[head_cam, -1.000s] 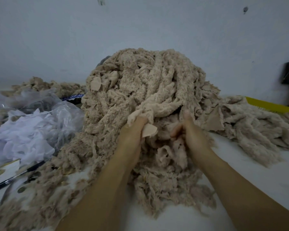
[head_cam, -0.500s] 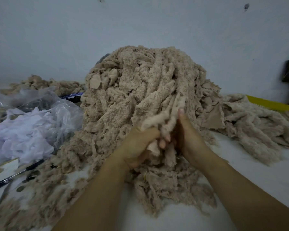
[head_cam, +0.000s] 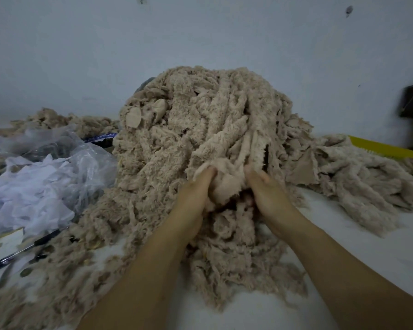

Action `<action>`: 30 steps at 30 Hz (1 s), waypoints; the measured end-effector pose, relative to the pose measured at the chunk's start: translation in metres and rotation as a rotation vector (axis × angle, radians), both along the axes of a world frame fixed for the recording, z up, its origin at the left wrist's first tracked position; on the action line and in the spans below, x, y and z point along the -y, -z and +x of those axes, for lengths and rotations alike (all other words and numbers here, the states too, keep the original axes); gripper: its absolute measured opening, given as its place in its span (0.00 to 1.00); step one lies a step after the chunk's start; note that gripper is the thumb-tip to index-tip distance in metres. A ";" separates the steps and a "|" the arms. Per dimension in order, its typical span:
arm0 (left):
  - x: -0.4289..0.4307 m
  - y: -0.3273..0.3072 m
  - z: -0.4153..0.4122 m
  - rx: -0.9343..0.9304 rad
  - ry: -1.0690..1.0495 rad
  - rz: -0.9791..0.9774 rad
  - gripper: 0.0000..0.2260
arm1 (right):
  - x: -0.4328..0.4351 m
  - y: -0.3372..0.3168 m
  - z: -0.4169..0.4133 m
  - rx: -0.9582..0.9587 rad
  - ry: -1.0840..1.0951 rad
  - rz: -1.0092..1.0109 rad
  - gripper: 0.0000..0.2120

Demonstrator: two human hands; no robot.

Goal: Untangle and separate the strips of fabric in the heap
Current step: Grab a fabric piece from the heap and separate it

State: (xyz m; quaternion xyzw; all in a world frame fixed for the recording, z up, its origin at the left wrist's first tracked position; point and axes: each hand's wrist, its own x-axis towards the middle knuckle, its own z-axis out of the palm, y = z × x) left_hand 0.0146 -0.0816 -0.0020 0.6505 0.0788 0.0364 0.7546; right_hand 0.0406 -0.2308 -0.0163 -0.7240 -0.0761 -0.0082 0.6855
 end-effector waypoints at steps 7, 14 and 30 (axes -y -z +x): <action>-0.013 -0.005 -0.002 0.014 0.326 -0.187 0.26 | -0.008 -0.008 -0.015 0.084 -0.210 -0.205 0.19; -0.005 -0.004 -0.003 -0.059 0.084 -0.014 0.10 | -0.012 -0.004 -0.022 0.118 -0.478 -0.509 0.12; -0.014 -0.013 0.002 -0.135 0.104 -0.578 0.13 | -0.018 0.003 -0.022 0.073 -0.508 -0.368 0.28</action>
